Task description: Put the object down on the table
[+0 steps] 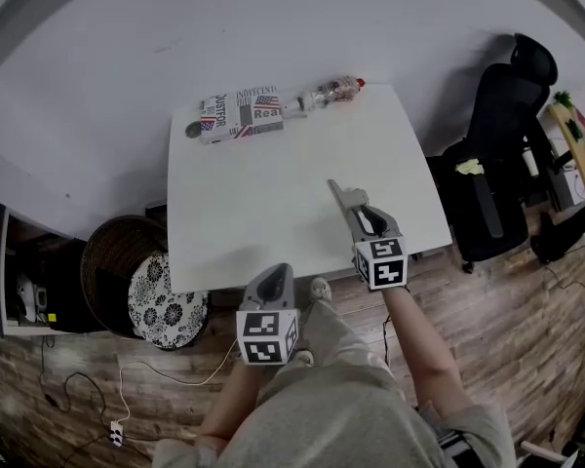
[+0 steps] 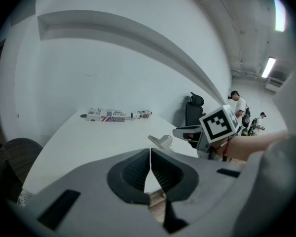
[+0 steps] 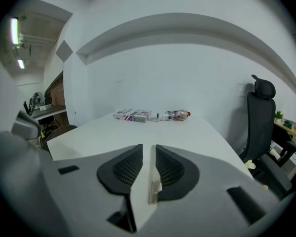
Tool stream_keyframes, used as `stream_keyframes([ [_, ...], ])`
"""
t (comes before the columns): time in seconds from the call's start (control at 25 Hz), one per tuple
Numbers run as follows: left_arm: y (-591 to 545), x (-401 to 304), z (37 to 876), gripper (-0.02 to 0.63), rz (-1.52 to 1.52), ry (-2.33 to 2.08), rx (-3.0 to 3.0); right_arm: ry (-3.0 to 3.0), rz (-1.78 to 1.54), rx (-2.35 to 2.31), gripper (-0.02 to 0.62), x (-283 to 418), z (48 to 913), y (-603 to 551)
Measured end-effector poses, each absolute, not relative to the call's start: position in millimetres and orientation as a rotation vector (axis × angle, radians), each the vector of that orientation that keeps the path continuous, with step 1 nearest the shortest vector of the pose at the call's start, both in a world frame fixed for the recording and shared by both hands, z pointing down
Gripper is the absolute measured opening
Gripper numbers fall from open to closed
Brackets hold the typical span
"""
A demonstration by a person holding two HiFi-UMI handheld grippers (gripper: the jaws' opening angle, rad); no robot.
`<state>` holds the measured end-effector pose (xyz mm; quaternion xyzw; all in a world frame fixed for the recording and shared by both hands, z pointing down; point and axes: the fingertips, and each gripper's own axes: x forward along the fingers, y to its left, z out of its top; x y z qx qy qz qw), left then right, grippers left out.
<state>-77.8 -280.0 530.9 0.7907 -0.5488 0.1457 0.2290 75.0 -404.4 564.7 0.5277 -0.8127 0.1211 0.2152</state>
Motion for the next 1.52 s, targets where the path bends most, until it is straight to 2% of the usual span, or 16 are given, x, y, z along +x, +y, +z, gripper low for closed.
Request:
stream_keyframes([
  [0.84, -188.0, -81.9, 497.0, 0.009, 0.331, -1.560, 2.227, -2.427, 0.262, 1.504, 0.003, 58.4, 478.1, -240.4],
  [1.52, -171.7, -80.3, 492.7, 0.009, 0.312, -1.548, 2.257, -2.470, 0.306, 1.529, 0.000, 57.4, 474.7, -192.6],
])
